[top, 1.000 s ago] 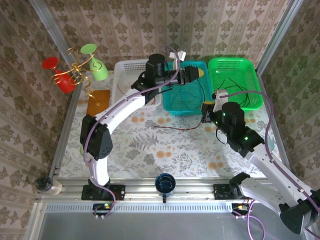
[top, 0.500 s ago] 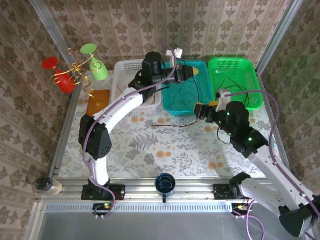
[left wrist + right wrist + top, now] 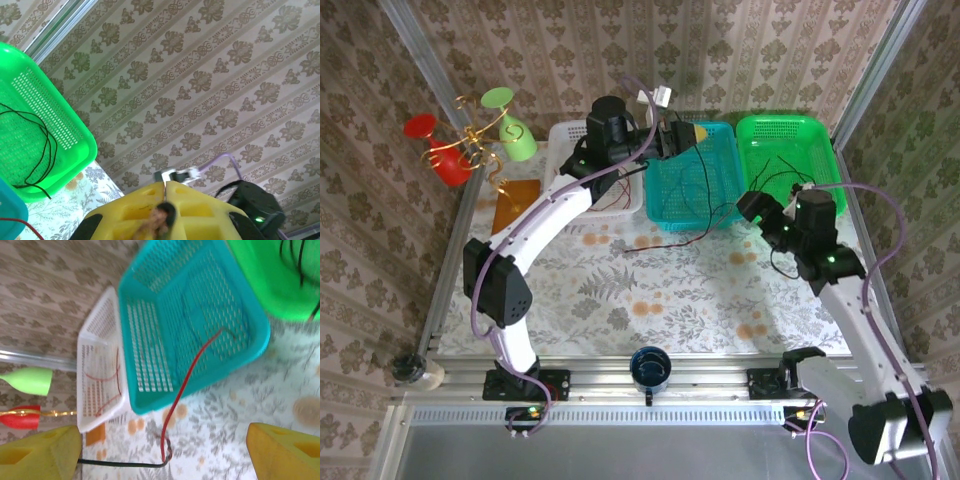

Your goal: Untangle the cables

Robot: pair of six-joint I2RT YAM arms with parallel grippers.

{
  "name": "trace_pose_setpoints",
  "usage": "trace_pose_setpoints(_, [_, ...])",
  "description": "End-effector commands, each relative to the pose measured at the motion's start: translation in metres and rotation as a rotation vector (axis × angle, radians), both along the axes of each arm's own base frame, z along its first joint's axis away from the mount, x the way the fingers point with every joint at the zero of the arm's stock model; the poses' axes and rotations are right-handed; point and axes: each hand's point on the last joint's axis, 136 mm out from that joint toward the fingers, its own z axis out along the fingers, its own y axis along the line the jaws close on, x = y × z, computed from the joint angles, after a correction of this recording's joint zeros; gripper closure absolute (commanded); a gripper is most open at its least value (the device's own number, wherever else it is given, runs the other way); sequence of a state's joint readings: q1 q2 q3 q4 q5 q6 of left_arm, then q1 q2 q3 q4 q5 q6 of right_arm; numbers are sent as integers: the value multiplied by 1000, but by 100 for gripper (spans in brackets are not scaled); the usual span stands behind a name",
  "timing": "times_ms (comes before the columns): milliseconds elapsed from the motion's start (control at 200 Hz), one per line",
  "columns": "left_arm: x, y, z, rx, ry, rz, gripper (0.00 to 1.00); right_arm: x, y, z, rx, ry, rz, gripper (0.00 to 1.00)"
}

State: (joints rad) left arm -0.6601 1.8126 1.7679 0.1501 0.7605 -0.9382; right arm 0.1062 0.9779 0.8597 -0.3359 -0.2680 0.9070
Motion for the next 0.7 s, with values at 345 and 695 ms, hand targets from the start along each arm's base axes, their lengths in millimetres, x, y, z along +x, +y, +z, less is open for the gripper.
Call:
trace_pose_setpoints(345, [-16, 11, 19, -13, -54, -7, 100, 35, 53, -46, 274, 151, 106, 34])
trace_pose_setpoints(695, [-16, 41, 39, 4, -119, 74, 100, 31, 58, -19, 197, 91, 118, 100])
